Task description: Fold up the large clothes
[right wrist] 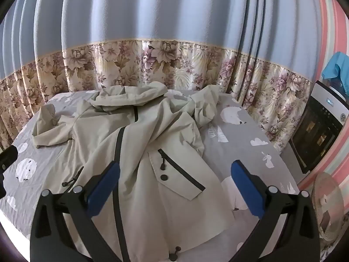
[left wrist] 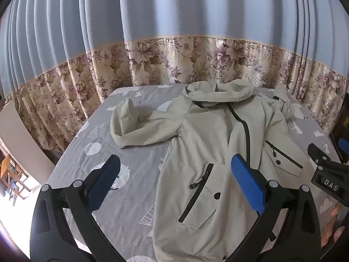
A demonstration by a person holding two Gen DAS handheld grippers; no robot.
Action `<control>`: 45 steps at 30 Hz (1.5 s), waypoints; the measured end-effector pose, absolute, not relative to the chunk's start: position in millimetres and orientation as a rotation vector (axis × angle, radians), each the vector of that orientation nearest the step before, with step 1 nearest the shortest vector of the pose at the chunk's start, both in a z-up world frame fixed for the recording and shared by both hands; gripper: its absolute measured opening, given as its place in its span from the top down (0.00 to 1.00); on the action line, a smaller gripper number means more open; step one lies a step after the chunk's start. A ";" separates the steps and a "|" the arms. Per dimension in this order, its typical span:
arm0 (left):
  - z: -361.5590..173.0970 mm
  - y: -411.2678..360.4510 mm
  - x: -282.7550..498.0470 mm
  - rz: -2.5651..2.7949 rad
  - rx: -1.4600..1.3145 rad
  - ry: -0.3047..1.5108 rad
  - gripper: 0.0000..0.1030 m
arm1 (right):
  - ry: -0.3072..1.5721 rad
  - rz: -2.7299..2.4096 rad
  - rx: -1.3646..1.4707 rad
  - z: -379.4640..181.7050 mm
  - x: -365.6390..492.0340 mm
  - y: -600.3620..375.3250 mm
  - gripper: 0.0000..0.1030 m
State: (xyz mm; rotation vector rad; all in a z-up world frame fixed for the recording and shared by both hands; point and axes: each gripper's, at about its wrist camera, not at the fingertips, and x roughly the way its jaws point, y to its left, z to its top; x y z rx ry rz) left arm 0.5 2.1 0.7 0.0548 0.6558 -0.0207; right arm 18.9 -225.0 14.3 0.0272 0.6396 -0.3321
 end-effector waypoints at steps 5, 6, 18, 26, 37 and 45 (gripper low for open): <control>4.3 1.2 -2.2 -0.015 0.070 0.640 0.03 | 0.639 -0.333 0.026 13.9 19.7 -225.6 0.01; 4.6 1.8 -2.1 -0.015 0.067 0.641 0.03 | 0.640 -0.333 0.027 13.8 19.9 -225.6 0.01; 1.3 0.4 -2.1 -0.023 0.083 0.639 0.03 | 0.637 -0.335 0.033 13.8 21.1 -226.1 0.01; 0.8 0.8 -2.5 -0.026 0.082 0.649 0.03 | 0.631 -0.343 0.036 14.6 22.1 -226.7 0.01; -3.7 -5.8 8.7 -0.032 0.092 0.661 0.03 | 0.629 -0.341 0.046 14.1 23.0 -227.6 0.01; -4.2 -5.9 9.1 -0.034 0.089 0.664 0.03 | 0.630 -0.344 0.047 14.1 23.0 -228.1 0.01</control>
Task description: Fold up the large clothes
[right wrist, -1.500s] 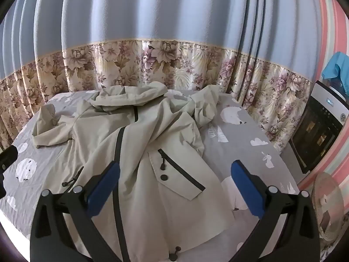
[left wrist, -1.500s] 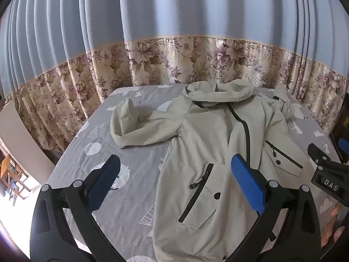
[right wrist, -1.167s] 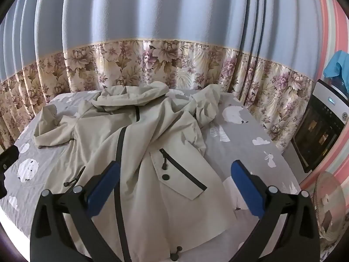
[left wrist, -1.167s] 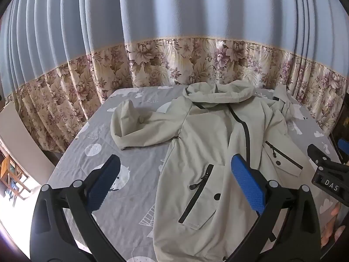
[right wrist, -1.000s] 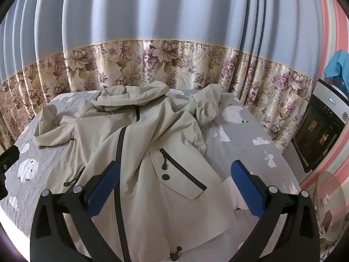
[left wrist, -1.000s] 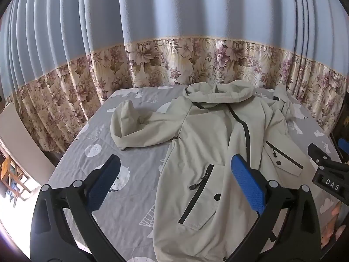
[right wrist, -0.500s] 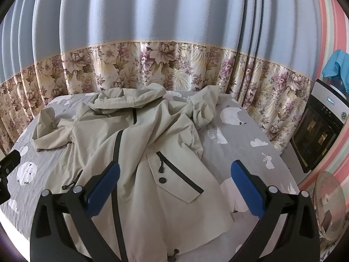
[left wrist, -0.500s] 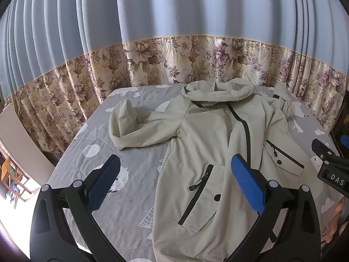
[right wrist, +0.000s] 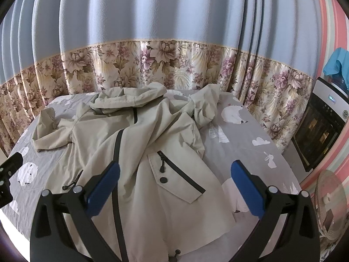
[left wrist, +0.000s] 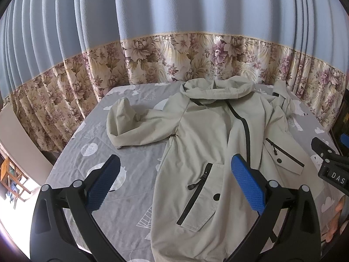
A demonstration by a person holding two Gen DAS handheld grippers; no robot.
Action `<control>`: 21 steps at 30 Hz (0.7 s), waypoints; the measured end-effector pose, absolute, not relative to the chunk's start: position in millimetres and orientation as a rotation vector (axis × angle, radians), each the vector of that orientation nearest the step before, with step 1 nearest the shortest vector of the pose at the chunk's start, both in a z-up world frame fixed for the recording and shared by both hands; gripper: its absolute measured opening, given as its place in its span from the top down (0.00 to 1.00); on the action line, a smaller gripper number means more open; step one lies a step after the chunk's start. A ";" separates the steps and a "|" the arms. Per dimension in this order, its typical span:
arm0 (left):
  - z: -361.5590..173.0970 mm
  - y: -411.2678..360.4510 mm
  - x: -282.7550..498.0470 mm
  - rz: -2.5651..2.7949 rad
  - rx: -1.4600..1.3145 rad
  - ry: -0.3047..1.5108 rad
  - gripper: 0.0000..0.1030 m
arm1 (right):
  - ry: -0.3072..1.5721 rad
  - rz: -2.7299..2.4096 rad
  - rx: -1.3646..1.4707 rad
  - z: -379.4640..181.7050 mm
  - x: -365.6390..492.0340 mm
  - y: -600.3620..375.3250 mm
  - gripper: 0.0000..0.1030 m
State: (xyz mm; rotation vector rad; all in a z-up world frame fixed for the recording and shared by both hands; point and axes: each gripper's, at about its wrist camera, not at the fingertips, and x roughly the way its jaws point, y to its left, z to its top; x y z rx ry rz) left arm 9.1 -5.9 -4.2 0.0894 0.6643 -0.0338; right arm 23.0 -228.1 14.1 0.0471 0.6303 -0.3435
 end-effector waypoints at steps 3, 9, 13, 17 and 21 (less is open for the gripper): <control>-5.1 -5.8 9.9 -0.035 0.089 0.665 0.03 | 0.627 -0.344 0.050 15.3 22.5 -228.2 0.01; -5.1 -6.0 10.9 -0.035 0.090 0.664 0.03 | 0.629 -0.343 0.050 15.1 22.7 -229.2 0.01; -5.4 -6.5 10.5 -0.035 0.092 0.665 0.03 | 0.628 -0.342 0.052 15.5 22.5 -229.7 0.01; -5.2 -6.4 10.3 -0.033 0.090 0.665 0.03 | 0.629 -0.337 0.055 13.9 24.5 -230.1 0.01; -8.2 -7.9 12.4 -0.034 0.093 0.671 0.03 | 0.629 -0.323 0.054 11.0 26.1 -227.2 0.01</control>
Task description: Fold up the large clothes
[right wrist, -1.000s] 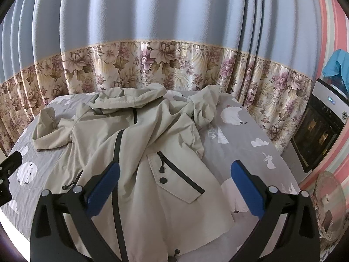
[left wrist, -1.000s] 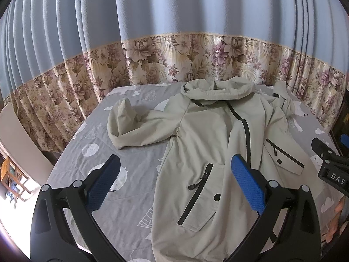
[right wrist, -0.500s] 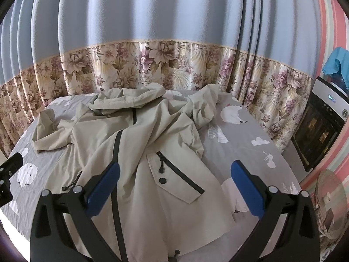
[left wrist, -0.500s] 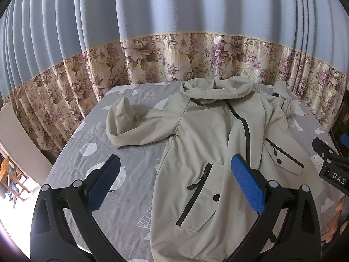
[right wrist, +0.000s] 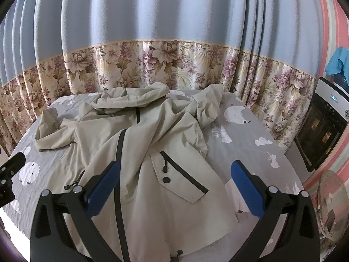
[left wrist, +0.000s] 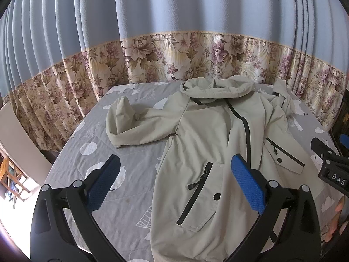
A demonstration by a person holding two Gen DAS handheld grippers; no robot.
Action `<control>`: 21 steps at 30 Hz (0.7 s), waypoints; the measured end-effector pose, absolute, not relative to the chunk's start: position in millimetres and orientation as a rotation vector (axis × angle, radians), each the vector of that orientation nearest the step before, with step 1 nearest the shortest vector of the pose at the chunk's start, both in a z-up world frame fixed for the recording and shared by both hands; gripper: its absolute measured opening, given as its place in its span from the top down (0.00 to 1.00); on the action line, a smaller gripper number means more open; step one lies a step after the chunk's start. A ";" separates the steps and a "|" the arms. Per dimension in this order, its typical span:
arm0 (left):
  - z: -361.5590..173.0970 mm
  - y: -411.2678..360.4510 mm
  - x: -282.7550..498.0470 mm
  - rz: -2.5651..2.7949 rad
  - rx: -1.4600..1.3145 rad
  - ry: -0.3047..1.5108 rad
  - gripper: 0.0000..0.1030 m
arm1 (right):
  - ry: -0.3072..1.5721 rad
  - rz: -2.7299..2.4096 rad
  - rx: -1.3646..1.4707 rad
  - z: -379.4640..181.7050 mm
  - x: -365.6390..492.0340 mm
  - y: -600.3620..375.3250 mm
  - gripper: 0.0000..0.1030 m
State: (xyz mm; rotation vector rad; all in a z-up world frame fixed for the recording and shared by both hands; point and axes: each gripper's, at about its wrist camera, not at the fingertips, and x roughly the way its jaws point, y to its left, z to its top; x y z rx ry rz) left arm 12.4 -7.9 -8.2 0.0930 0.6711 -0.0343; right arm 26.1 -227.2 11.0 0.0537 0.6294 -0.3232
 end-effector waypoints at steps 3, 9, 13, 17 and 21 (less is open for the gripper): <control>-9.8 -7.8 11.6 -0.035 0.094 0.671 0.03 | 0.630 -0.316 0.052 9.5 26.7 -225.2 0.01; -10.8 -8.4 12.4 -0.033 0.094 0.673 0.03 | 0.638 -0.306 0.042 7.4 28.3 -222.8 0.01; -12.4 -6.4 12.3 -0.034 0.087 0.677 0.03 | 0.651 -0.294 0.050 5.8 30.9 -223.3 0.01; -14.5 -3.3 13.9 -0.033 0.082 0.680 0.03 | 0.647 -0.295 0.052 5.3 31.1 -222.4 0.01; -14.7 -3.5 13.7 -0.032 0.083 0.680 0.03 | 0.650 -0.287 0.054 4.7 32.1 -223.5 0.01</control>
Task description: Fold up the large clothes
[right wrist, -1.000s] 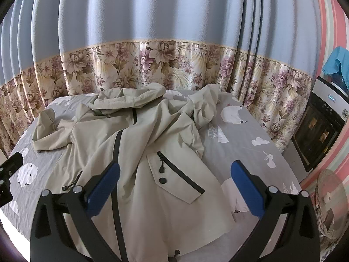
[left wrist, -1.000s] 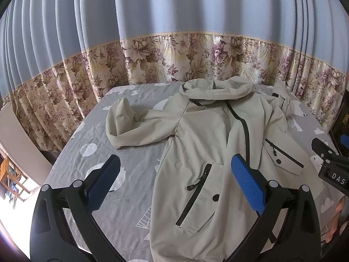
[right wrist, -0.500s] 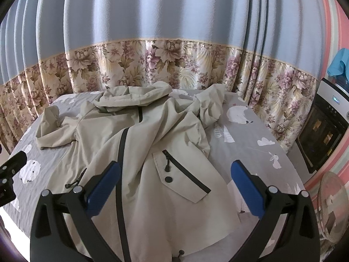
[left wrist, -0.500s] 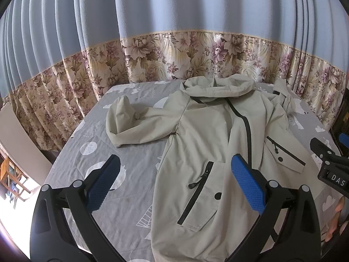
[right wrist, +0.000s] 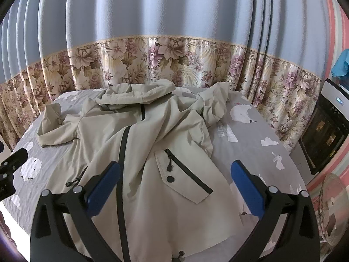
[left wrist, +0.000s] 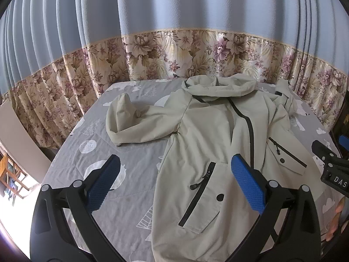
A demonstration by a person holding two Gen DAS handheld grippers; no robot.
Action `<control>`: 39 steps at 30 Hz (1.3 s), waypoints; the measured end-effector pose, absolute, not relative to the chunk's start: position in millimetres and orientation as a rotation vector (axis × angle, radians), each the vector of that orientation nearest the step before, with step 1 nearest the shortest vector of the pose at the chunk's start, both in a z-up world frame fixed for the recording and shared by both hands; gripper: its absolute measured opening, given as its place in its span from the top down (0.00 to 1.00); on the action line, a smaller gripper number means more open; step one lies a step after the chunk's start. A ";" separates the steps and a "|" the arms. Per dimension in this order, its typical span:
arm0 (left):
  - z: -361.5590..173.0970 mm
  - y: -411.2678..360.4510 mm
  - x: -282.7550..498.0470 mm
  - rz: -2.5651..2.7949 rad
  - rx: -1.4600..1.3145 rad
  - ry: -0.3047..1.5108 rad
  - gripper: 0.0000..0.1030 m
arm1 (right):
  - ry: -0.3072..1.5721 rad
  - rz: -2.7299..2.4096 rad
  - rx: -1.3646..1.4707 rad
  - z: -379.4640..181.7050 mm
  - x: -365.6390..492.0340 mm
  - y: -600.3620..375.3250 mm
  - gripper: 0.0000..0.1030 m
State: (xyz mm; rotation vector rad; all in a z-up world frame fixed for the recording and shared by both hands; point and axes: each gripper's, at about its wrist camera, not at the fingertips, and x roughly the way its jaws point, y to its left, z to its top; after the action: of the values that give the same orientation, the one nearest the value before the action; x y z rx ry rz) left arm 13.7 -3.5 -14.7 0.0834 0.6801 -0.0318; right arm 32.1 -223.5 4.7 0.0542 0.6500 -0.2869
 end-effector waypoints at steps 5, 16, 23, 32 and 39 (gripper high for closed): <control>-16.3 0.7 17.9 -0.029 0.078 0.687 0.03 | 0.654 -0.274 0.060 5.7 40.6 -228.7 0.01; -34.5 50.2 66.6 0.038 0.067 0.720 0.03 | 0.689 -0.208 0.101 -5.2 65.9 -269.1 0.01; -55.0 66.3 105.6 0.059 0.058 0.768 0.03 | 0.728 -0.280 0.115 -21.7 79.8 -309.6 0.01; -94.4 48.7 119.3 0.003 0.120 0.870 0.03 | 0.839 -0.322 0.073 -61.4 74.7 -339.0 0.01; -59.2 21.6 160.9 -0.058 0.159 0.830 0.03 | 0.743 -0.219 0.031 -15.9 115.6 -328.8 0.01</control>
State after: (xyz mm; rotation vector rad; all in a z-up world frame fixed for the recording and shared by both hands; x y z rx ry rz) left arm 160.9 21.6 -59.2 0.1589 0.8297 -0.0585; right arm 115.6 -328.8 -15.9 0.0315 0.7435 -0.2194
